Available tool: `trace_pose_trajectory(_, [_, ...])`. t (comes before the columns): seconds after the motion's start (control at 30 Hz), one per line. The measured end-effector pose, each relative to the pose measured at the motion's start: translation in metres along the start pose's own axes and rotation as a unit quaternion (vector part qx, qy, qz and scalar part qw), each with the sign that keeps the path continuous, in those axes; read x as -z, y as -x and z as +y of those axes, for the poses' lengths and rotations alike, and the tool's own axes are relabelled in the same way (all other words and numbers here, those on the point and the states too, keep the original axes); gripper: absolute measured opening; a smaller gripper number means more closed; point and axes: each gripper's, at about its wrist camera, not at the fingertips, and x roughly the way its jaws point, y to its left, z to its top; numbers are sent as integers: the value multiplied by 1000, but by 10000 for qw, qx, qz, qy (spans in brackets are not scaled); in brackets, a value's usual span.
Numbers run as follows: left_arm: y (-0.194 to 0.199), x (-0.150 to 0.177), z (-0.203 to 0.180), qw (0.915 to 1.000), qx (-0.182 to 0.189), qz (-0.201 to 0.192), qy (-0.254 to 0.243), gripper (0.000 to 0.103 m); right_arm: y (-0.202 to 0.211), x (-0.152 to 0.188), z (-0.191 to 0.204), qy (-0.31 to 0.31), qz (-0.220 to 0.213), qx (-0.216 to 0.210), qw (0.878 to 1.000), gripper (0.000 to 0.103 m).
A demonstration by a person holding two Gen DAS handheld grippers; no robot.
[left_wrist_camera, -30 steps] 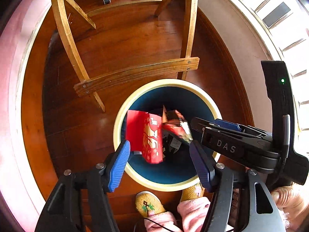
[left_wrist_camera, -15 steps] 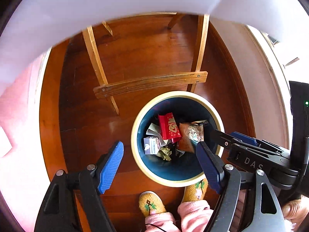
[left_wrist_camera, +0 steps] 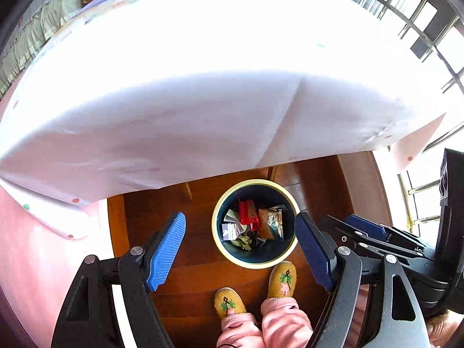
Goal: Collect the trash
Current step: 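Raise both tools from the bin back toward the table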
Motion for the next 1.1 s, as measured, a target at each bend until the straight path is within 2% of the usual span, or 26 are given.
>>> trace_pose_trajectory(0.47, [206, -40, -10, 9930, 720, -848, -393, 79, 188, -9, 104, 588, -1090, 16, 9923, 50])
trace_pose_trajectory(0.7, [298, -70, -10, 9810, 704, -1675, -681, 79, 259, -26, 148, 837, -1691, 75, 9820, 50])
trace_pose_trajectory(0.87, [332, -97, -2, 9775, 551, -1926, -661, 79, 287, -51, 168, 978, -2075, 144, 9732, 50])
trace_pose_trajectory(1.1, [326, -150, 15, 9813, 531, -1830, -267, 79, 315, -114, 184, 1117, -2390, 169, 9644, 51])
